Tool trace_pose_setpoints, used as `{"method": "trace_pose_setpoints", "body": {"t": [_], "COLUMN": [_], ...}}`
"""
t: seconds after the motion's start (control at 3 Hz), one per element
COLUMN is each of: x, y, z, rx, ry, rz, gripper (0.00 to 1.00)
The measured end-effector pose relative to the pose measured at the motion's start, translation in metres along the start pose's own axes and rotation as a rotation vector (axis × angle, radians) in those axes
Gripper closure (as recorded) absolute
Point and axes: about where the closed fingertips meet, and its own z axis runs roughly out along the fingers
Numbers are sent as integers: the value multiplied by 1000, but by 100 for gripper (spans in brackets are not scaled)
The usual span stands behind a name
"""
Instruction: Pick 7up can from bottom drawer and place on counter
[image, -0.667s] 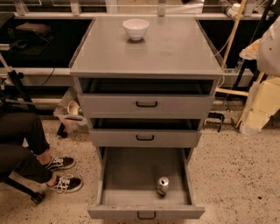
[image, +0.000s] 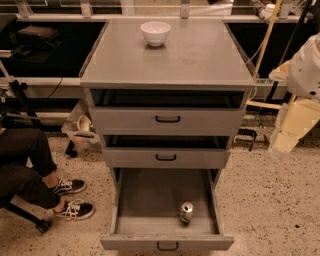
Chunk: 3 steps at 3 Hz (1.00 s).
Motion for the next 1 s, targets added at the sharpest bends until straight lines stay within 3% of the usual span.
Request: {"method": "trace_pose_setpoints", "body": {"t": [0.33, 0.67, 1.0], "x": [22, 48, 69], "y": [-10, -16, -14], "z": [64, 152, 222], "rx": [-78, -155, -223], "ry": [-35, -67, -109], "rz": [51, 104, 163], "gripper": [0, 0, 0]}}
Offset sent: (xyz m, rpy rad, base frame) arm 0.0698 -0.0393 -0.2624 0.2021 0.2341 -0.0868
